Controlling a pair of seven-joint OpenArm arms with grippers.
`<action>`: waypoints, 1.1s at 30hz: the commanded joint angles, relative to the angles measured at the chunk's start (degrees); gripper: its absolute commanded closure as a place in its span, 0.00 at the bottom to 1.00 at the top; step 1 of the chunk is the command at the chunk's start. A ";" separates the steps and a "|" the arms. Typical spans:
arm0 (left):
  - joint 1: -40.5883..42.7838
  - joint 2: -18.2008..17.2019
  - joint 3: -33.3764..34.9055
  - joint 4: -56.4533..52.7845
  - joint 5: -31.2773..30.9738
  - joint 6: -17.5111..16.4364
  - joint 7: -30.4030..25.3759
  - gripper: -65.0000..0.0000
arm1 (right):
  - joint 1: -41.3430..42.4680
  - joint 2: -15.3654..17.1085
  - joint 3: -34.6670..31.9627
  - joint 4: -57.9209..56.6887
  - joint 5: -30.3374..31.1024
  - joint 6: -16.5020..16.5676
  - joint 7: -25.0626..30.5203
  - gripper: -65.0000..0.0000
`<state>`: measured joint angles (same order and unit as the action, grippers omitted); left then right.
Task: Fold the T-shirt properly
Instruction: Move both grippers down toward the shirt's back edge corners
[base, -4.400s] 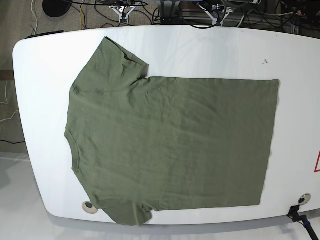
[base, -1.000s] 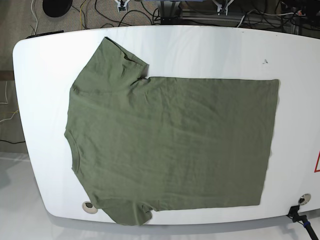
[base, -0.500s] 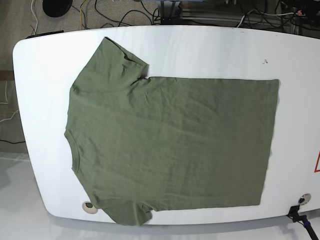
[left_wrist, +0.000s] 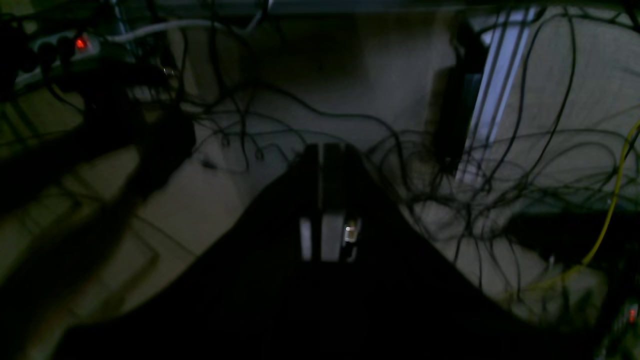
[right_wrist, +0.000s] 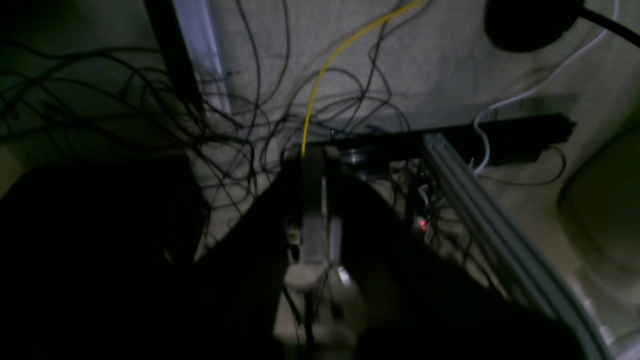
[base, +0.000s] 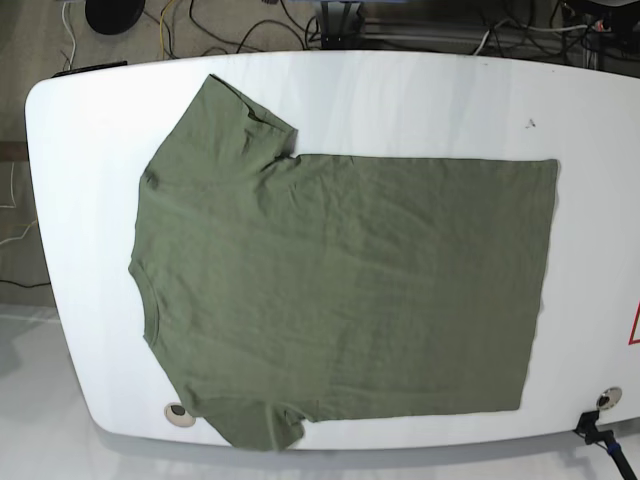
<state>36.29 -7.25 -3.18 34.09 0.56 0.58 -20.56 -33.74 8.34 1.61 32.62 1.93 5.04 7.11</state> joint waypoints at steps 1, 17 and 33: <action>3.17 -0.93 -0.04 7.91 0.64 -0.33 -0.92 1.00 | -2.92 2.49 -0.02 5.15 2.51 -0.04 0.51 1.00; 27.05 -6.61 -14.39 60.34 -9.66 -8.79 0.20 0.92 | -25.57 6.58 12.93 55.09 14.20 -0.74 0.83 1.00; 24.80 -6.60 -18.67 79.07 -6.53 -9.85 1.10 0.94 | -15.77 6.49 30.97 82.21 19.03 11.34 -17.49 1.00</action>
<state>60.88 -13.45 -21.41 111.00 -6.02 -9.21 -18.06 -50.17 13.80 30.61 111.85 19.64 15.14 -11.55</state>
